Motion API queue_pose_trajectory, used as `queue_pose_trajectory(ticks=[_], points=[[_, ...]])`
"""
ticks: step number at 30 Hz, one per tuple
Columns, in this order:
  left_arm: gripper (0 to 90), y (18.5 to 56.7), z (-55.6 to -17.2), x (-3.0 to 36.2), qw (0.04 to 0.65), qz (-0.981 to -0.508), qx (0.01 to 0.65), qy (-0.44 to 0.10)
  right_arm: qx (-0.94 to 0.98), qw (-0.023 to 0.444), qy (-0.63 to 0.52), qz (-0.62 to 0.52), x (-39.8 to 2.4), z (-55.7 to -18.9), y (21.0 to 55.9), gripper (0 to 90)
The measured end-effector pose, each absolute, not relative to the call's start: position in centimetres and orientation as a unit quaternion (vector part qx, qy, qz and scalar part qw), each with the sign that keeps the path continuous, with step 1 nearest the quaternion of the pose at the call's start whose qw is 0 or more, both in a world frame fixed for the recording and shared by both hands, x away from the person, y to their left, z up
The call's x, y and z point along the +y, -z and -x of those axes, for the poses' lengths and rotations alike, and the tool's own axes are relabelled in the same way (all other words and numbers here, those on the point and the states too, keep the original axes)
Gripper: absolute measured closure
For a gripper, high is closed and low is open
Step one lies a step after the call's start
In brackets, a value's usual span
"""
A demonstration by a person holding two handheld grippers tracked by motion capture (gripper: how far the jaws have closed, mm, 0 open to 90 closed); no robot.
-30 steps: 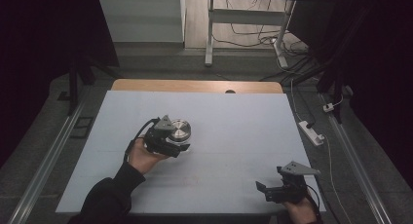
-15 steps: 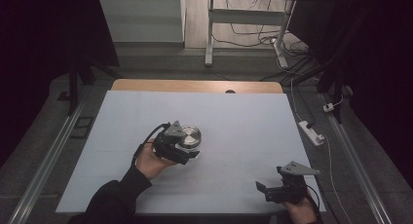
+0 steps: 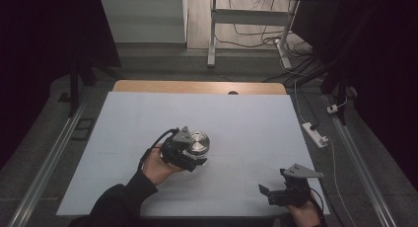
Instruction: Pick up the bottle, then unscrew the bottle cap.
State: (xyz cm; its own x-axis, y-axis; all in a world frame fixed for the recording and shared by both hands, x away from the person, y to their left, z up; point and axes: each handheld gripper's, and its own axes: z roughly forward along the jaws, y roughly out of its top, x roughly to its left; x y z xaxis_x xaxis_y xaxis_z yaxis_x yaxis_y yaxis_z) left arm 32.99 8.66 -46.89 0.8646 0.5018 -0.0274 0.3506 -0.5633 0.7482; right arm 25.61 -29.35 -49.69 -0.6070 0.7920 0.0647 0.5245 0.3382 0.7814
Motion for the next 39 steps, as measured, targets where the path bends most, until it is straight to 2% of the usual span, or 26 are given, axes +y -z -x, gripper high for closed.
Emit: queue_pose_trajectory(ticks=[15,39], points=[[15.5,47.2,-33.1,8.7,0.402,-0.878,0.242,-0.092,0.793,0.168,-0.430,-0.398,-28.7,-25.4,48.5,0.0],[15.5,47.6,-33.0,8.4,0.403,-0.879,0.239,-0.090,0.810,0.162,-0.470,-0.311,-23.9,-26.5,46.0,0.0]])
